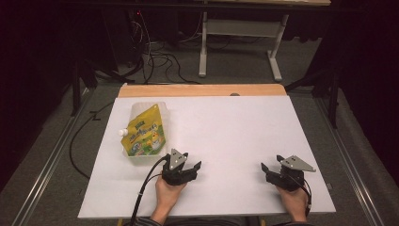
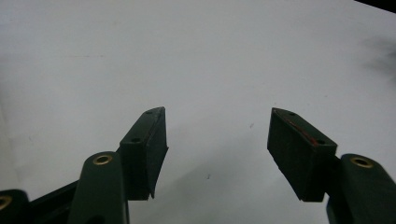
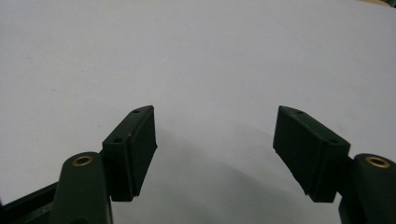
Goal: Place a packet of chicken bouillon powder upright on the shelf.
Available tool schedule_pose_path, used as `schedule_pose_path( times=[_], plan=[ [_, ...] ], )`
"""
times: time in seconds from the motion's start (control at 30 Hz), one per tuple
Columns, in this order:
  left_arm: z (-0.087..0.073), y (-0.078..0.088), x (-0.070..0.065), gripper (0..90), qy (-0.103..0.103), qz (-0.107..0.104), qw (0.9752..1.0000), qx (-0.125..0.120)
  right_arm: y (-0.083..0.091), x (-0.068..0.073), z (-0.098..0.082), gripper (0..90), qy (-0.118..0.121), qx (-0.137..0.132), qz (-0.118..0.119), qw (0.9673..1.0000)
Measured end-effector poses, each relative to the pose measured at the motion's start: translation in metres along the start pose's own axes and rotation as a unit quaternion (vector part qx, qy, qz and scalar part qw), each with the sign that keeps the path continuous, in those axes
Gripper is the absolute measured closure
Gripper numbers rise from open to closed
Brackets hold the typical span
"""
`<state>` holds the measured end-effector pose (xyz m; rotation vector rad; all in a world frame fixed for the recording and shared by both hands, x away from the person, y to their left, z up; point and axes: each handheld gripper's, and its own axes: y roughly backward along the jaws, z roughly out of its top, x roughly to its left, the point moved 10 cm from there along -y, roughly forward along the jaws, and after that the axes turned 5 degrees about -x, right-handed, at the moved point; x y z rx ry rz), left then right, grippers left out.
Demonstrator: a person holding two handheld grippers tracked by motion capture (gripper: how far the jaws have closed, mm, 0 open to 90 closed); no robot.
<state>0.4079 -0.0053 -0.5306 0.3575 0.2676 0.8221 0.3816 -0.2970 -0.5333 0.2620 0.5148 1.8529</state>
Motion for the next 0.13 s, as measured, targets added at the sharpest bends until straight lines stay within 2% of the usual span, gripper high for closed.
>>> schedule_pose_path(
  times=[0.13],
  plan=[
    [-0.0007, -0.0005, 0.0012, 36.5, 0.007, 0.000, 1.0000, 0.004, -0.0001, -0.0007, 0.0000, 30.4, -0.001, 0.000, -0.001, 1.0000]
  ],
)
